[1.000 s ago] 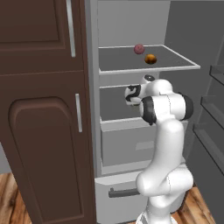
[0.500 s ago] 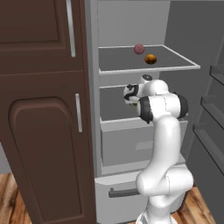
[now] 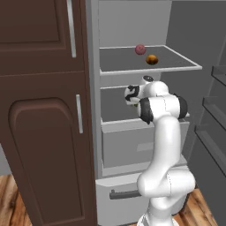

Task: Pick up the kiwi and mango from the fridge and place one fruit on each plate on the dining counter.

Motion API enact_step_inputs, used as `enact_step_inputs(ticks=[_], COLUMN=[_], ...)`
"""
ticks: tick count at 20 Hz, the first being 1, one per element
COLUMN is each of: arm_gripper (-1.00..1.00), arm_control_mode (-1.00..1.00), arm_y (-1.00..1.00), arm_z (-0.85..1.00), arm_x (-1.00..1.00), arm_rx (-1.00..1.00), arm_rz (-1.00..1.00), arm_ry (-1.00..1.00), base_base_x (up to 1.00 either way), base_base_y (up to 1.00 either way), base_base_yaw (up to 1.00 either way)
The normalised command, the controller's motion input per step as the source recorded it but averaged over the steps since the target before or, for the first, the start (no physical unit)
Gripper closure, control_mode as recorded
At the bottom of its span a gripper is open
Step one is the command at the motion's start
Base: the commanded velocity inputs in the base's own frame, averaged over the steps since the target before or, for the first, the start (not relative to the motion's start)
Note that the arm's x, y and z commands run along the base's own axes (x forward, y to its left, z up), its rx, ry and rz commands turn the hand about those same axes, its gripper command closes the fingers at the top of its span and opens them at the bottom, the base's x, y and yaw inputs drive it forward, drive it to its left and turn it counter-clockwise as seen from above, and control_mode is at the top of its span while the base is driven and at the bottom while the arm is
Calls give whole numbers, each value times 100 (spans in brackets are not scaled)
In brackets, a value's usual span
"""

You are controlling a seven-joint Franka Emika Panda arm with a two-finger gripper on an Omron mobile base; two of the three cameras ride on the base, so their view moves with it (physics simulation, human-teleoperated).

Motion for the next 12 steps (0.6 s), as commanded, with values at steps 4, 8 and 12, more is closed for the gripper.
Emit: enact_step_inputs(ticks=[4, 8, 12], arm_gripper=[100, 100, 100], arm_control_mode=[-100, -100, -100], arm_y=[0, 0, 0], arm_z=[-15, 0, 23], arm_x=[-7, -75, -100], arm_rx=[0, 0, 0], arm_rz=[0, -2, -3], arm_ry=[-1, -20, -26], base_base_x=[0, 0, 0], base_base_y=[0, 0, 0], base_base_yaw=[0, 0, 0])
